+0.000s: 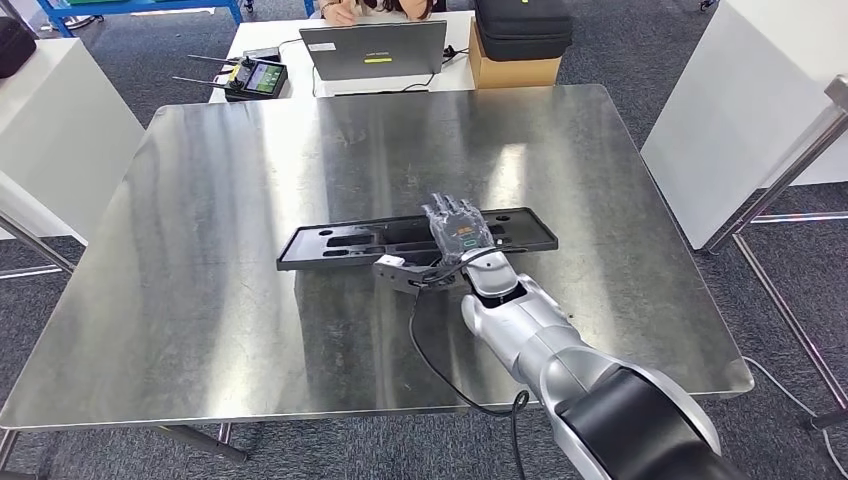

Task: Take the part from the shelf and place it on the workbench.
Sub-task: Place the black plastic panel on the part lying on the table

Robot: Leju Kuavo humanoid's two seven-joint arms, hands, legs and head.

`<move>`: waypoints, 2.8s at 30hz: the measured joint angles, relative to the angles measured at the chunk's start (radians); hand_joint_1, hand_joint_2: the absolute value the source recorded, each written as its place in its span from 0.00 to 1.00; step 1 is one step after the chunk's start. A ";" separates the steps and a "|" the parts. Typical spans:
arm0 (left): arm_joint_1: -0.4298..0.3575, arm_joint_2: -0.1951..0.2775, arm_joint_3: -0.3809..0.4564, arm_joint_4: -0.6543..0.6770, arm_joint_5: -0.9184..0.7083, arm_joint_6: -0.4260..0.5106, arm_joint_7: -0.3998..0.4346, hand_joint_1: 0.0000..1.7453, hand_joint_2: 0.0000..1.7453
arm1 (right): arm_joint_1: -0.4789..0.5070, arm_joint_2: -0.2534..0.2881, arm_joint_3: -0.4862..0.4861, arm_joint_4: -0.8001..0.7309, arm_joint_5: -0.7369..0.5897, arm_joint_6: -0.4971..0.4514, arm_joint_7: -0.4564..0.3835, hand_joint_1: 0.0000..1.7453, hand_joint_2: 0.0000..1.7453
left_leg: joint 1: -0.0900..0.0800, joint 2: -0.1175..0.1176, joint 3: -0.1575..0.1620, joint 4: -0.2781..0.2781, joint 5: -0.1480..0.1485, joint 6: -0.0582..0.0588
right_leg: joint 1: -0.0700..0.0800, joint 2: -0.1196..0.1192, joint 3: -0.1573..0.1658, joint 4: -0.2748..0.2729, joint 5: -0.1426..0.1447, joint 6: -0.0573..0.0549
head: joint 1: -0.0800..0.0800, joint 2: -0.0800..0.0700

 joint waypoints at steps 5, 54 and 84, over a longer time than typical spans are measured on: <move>-0.001 0.000 0.000 0.000 -0.010 0.001 0.006 0.00 0.00 | 0.001 0.005 -0.035 0.000 -0.015 -0.031 -0.031 0.00 0.00 | 0.000 0.000 0.000 0.000 0.000 0.000 | 0.000 0.000 0.000 0.000 0.000 0.000 | 0.000 0.000; -0.008 -0.052 0.223 0.000 0.091 0.282 0.101 0.00 0.00 | 0.435 0.113 0.179 -1.260 -1.533 0.378 -0.548 0.00 0.00 | 0.000 0.000 0.000 0.000 -0.002 -0.001 | 0.000 0.000 0.002 -0.001 0.000 0.000 | 0.000 0.000; 0.016 -0.015 0.146 -0.010 -0.043 -0.001 -0.014 0.00 0.00 | 0.952 -0.094 -0.261 -1.724 -1.540 0.724 -0.677 0.00 0.00 | 0.010 0.009 0.039 -0.045 0.020 0.042 | -0.016 -0.011 -0.003 0.072 -0.042 0.054 | 0.000 0.000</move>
